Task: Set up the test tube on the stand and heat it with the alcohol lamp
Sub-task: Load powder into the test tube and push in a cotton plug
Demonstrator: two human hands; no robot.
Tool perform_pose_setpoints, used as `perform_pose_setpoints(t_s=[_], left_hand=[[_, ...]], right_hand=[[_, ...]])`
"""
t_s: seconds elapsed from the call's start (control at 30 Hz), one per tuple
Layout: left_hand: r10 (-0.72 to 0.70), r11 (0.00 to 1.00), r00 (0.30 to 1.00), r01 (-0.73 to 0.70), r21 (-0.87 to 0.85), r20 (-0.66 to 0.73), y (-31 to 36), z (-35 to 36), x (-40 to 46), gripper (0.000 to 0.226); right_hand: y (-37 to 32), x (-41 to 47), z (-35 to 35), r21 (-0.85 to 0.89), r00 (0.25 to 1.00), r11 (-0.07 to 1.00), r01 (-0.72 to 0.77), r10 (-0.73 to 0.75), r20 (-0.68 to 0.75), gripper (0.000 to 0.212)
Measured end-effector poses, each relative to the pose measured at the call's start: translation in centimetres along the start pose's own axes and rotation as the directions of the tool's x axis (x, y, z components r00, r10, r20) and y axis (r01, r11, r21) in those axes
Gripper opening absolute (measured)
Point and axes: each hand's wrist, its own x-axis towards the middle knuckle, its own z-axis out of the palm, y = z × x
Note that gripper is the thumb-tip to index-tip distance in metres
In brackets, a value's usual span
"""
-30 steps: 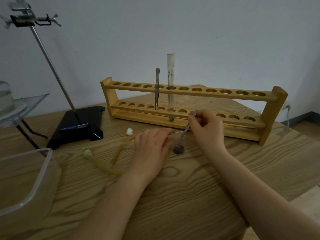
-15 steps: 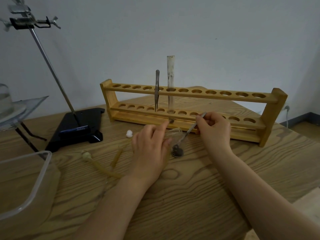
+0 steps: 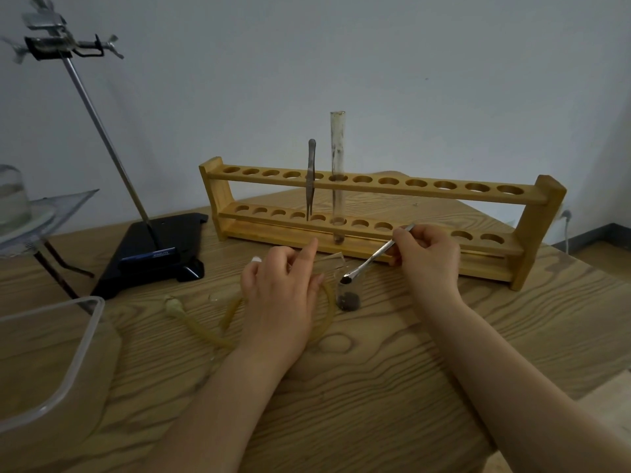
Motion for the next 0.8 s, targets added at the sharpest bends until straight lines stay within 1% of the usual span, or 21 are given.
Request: perform_pose_setpoints(t_s=[0.13, 0.43, 0.63, 0.73, 0.8], left_hand=[[-0.01, 1.0, 1.0, 0.01, 0.001, 0.001, -0.04, -0.01, -0.07, 0.049], [-0.011, 1.0, 0.999, 0.011, -0.014, 0.039, -0.12, -0.16, -0.25, 0.052], [-0.038, 0.999, 0.995, 0.04, -0.02, 0.092, -0.09, -0.39, -0.22, 0.055], [-0.049, 0.999, 0.992, 0.049, 0.004, 0.117, 0.01, -0.53, -0.23, 0.055], [-0.061, 0.998, 0.985, 0.057, 0.032, 0.161, 0.06, -0.56, -0.23, 0.056]], right_hand=[[-0.08, 0.04, -0.13, -0.004, 1.0, 1.0, -0.012, 0.012, 0.008, 0.01], [-0.23, 0.07, -0.46, 0.046, 0.996, 0.995, -0.087, 0.085, 0.031, 0.008], [-0.16, 0.15, -0.38, 0.081, 0.991, 0.987, -0.135, 0.134, 0.023, 0.013], [-0.16, 0.18, -0.41, 0.114, 0.988, 0.982, -0.153, 0.152, 0.014, 0.013], [-0.13, 0.2, -0.47, 0.129, 0.988, 0.979, -0.157, 0.157, 0.014, 0.013]])
